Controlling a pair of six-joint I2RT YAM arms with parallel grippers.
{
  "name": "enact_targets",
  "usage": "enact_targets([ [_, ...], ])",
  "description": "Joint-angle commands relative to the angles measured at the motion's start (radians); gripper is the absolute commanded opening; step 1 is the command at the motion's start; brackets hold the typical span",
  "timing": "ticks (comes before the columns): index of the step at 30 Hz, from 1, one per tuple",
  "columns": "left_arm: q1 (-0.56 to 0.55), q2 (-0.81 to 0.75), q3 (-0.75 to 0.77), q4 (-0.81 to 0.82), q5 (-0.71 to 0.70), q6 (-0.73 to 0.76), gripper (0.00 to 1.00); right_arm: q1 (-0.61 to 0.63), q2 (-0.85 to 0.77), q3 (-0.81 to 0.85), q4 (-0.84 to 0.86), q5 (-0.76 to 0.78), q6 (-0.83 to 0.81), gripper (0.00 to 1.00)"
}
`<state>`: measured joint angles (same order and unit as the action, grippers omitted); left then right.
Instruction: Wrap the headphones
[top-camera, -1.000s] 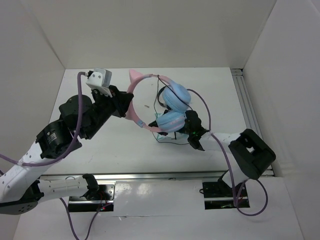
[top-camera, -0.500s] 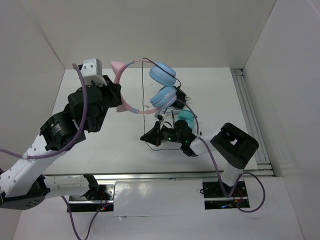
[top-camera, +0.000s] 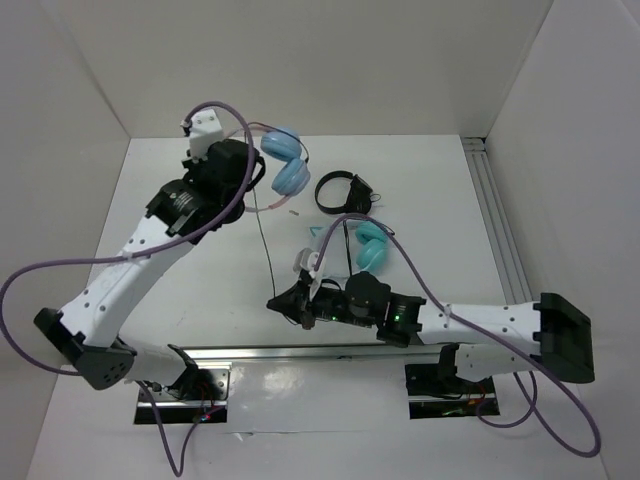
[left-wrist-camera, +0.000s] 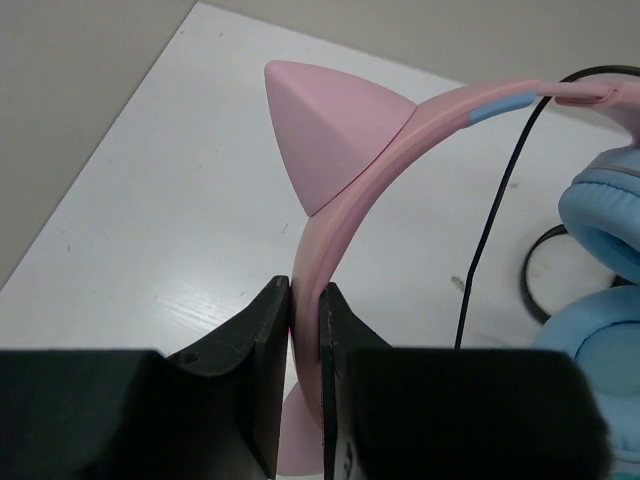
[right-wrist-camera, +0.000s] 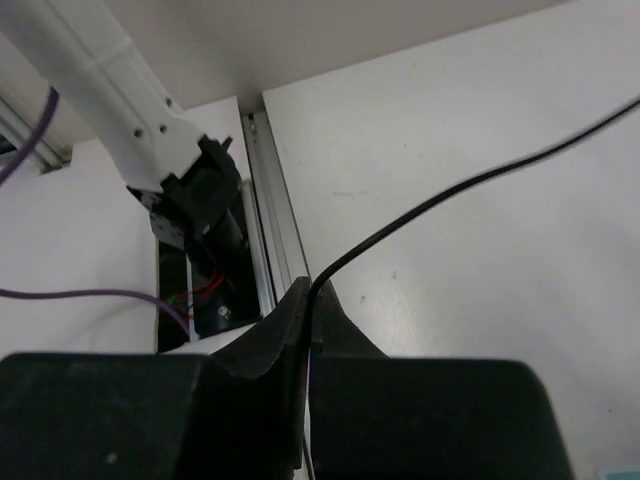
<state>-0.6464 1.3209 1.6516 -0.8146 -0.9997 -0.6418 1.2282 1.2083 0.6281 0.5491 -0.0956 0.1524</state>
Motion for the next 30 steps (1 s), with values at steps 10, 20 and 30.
enact_targets([
  [10,0.017,0.008,-0.160,-0.090,0.180,0.056,0.00,0.077,-0.130,0.301,-0.591,0.590,-0.315,0.00],
  [20,-0.159,-0.179,-0.368,-0.103,0.380,0.143,0.00,-0.065,-0.130,0.360,-0.518,0.761,-0.470,0.00],
  [30,-0.182,-0.428,-0.424,-0.113,0.719,0.255,0.00,-0.375,-0.095,0.390,-0.474,0.561,-0.494,0.02],
])
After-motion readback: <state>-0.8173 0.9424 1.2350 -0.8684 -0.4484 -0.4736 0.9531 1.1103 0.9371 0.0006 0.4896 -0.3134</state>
